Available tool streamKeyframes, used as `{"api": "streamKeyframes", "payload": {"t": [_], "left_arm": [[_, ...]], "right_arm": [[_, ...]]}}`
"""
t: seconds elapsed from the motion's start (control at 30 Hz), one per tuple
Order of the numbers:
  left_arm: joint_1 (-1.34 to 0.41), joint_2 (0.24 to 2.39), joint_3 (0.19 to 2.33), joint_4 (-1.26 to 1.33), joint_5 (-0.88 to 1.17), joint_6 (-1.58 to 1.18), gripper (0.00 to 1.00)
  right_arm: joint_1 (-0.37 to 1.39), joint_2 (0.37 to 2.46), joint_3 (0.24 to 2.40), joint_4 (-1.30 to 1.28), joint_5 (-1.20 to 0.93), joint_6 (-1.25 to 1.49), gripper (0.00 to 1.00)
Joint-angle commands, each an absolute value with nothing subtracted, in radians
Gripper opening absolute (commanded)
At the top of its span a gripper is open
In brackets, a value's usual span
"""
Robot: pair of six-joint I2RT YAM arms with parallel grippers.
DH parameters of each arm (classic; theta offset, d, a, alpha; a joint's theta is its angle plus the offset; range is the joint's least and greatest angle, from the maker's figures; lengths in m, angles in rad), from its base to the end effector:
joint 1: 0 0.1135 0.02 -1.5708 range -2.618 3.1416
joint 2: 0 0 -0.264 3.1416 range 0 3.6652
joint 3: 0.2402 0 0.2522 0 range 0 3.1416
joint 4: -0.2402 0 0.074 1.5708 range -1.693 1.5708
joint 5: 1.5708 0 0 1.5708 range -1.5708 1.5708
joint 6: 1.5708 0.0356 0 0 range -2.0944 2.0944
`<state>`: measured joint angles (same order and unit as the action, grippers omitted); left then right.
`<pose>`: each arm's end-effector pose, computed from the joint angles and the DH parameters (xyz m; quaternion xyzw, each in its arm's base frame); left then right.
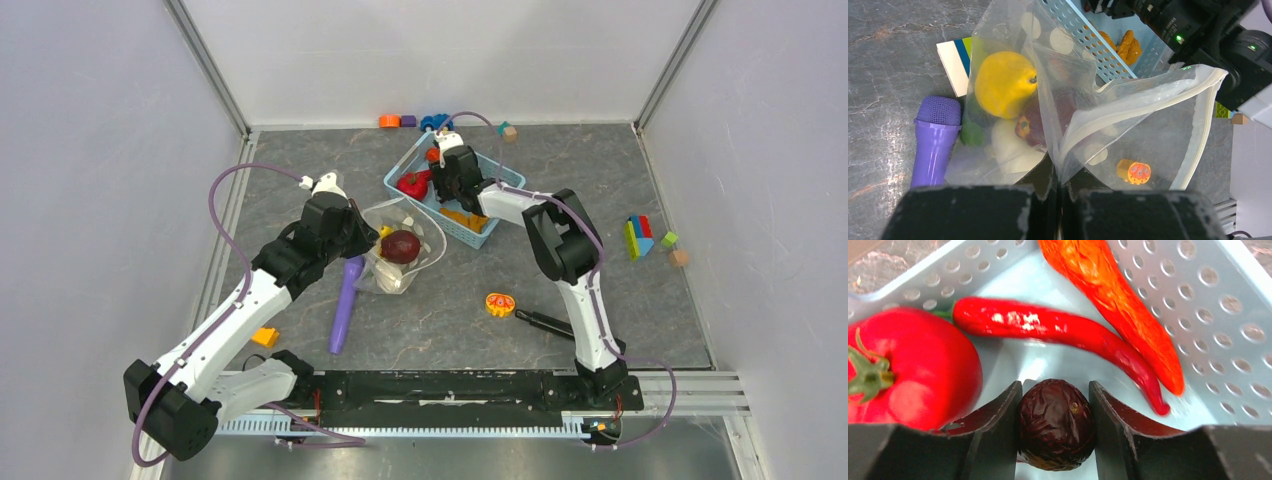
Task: Place the food in the zip-top bag and seal the zipper
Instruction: Pick up the fake fruit from the bin.
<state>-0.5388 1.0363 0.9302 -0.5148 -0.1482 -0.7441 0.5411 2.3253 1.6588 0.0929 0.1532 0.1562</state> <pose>0.1952 -0.1106 0.3109 -0.1245 0.8787 -0.2201 0.4048 0.4504 0.2643 0.1423 -0.1316 0.8665 0.0997 0.4711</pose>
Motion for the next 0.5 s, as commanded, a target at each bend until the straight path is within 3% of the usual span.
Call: {"api": "streamKeyframes", "payload": {"t": [0.0,0.27,0.47], "left_arm": [[-0.537,1.040,0.948,-0.490,-0.153,-0.776,0.02],[-0.537,1.034,0.938,-0.479,-0.155,-0.790,0.02],[-0.537,1.041,0.934,-0.474,-0.155,-0.805,0.02]], "right_arm": [[0.540,2.131,1.589,0.165,0.164,0.136,0.24],[0.541,1.830,1.433,0.203,0.081,0.092,0.20],[0.572,1.594,1.274,0.281,-0.203,0.058,0.20]]}}
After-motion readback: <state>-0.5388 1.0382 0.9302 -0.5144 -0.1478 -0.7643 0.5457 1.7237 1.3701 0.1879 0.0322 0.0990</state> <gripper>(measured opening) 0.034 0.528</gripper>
